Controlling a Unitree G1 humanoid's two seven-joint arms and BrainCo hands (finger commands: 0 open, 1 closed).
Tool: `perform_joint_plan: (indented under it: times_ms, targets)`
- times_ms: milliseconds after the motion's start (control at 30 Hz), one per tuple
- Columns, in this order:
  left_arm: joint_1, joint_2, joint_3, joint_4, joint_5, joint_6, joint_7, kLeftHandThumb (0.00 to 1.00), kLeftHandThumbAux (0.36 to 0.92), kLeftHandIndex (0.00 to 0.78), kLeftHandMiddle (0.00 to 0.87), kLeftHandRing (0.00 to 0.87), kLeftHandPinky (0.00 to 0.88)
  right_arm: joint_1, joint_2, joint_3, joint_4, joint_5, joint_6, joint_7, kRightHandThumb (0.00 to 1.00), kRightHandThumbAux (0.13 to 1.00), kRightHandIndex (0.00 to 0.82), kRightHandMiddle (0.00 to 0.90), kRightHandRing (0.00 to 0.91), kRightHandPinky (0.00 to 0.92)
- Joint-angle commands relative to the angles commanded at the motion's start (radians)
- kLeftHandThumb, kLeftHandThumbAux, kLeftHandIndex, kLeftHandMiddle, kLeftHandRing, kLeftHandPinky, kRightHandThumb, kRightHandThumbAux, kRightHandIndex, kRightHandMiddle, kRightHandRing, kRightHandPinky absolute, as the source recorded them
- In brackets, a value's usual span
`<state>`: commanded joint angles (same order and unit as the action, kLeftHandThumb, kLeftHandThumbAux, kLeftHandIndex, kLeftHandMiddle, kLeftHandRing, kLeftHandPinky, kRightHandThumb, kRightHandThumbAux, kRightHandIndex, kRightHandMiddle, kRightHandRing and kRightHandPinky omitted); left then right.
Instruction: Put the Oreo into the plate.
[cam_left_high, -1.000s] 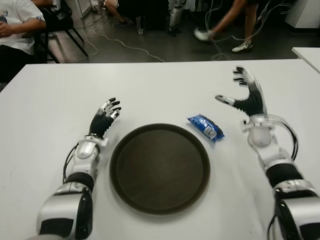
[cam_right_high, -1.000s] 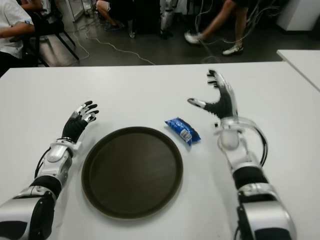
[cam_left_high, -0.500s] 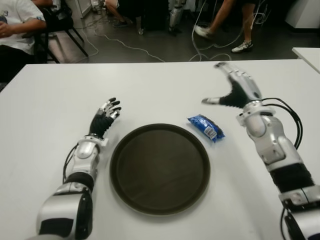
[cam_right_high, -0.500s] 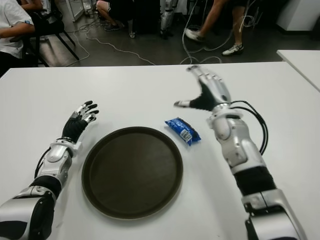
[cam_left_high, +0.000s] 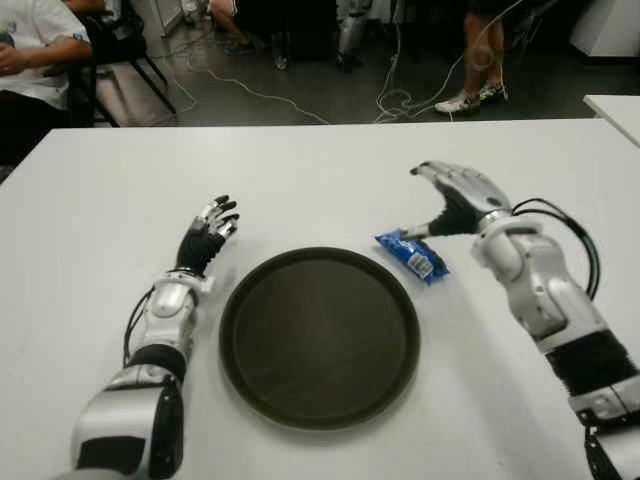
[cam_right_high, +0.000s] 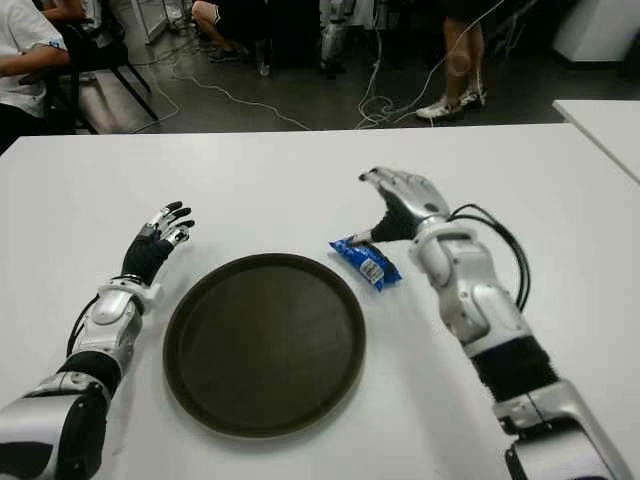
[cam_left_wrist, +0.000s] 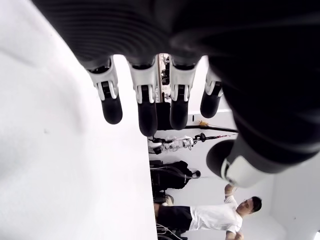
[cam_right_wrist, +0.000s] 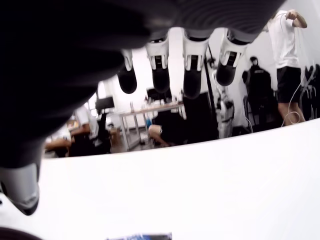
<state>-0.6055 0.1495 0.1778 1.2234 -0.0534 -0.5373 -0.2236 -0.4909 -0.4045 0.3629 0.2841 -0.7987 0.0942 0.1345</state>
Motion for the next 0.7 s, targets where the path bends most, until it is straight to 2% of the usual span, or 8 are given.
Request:
perform_joint_plan:
  times_ms: [167,300,500,700]
  targets:
    - [0.002,0.001,-0.001,-0.002,0.002,-0.005,0.005,0.13,0.615,0.067,0.136,0.114,0.095,-0.022,0.009,0.026,0.069,0.007,-0.032,-0.025,0.0,0.586,0.084,0.138,0.146,0.132]
    - [0.001,0.003,-0.003,-0.003,0.007,-0.005,0.011,0.133,0.612,0.08,0.146,0.124,0.108,-0.03,0.008,0.039,0.073,0.008,-0.033,-0.014,0.0,0.587,0.082,0.138,0.152,0.142]
    - [0.002,0.007,-0.008,-0.011,0.013,-0.012,0.01,0.125,0.6,0.08,0.151,0.131,0.114,-0.036,0.01,0.048,0.077,0.008,-0.029,-0.007,0.0,0.586,0.078,0.122,0.126,0.105]
    - [0.001,0.008,-0.008,-0.009,0.01,-0.012,0.004,0.135,0.591,0.083,0.155,0.137,0.122,-0.033,0.015,0.053,0.063,0.002,-0.004,-0.009,0.0,0.597,0.075,0.127,0.135,0.129]
